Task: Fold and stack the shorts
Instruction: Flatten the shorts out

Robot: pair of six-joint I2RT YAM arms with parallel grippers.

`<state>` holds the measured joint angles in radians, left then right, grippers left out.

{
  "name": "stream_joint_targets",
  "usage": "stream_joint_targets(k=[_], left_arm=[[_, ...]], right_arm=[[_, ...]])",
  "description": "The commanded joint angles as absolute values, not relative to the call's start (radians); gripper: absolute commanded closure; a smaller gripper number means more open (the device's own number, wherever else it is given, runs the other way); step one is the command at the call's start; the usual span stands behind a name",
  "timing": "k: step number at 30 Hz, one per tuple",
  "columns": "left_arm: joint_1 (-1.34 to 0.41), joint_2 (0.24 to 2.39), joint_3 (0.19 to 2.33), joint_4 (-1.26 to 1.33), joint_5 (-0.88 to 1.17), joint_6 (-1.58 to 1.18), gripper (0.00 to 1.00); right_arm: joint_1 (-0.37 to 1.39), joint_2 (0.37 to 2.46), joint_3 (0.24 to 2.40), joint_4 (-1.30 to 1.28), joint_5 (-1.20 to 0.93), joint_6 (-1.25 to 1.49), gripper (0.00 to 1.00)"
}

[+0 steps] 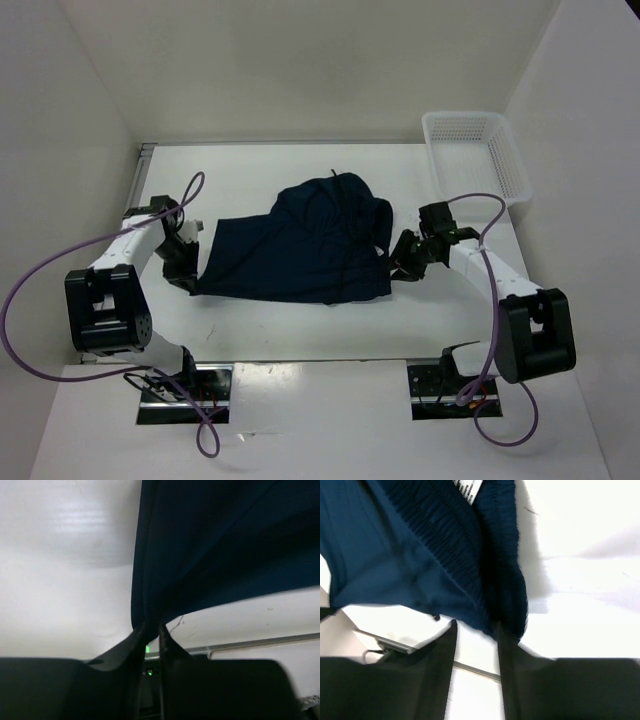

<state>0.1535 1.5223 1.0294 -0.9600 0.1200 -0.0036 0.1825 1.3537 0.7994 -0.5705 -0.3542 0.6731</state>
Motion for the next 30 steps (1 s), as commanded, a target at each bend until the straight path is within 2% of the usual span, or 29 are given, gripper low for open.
stream_joint_targets(k=[1,2,5,6,9,13,14,17,25,30], left_arm=[[0.16,1.496,1.057,-1.068,0.101,0.0,0.75],[0.16,1.496,1.077,-1.068,0.101,0.0,0.67],[0.169,1.516,1.175,-1.045,0.11,0.0,0.56],[0.169,1.541,1.251,-0.999,0.11,0.0,0.49],[0.155,1.607,1.334,-0.872,0.12,0.0,0.4],[0.127,1.732,1.399,-0.724,0.129,0.0,0.4],[0.127,1.779,1.399,-0.683,0.138,0.0,0.4],[0.101,1.853,1.42,-0.617,0.167,0.0,0.39],[0.072,1.947,1.408,-0.446,0.201,0.0,0.33],[0.061,2.023,1.408,-0.405,0.215,0.0,0.33]], right_arm=[[0.179,1.306,0.784,-0.643,-0.319,0.703,0.53],[0.179,1.305,0.793,-0.652,-0.333,0.703,0.51],[0.179,1.296,0.856,-0.652,-0.342,0.683,0.46],[0.179,1.296,0.88,-0.652,-0.342,0.669,0.46],[0.179,1.337,0.968,-0.6,-0.262,0.669,0.4],[0.179,1.477,1.02,-0.486,-0.259,0.632,0.31],[0.179,1.506,1.02,-0.473,-0.271,0.632,0.24],[0.202,1.589,1.017,-0.482,-0.293,0.623,0.2],[0.296,1.442,0.81,-0.525,-0.261,0.742,0.13],[0.305,1.411,0.778,-0.589,-0.258,0.773,0.11]])
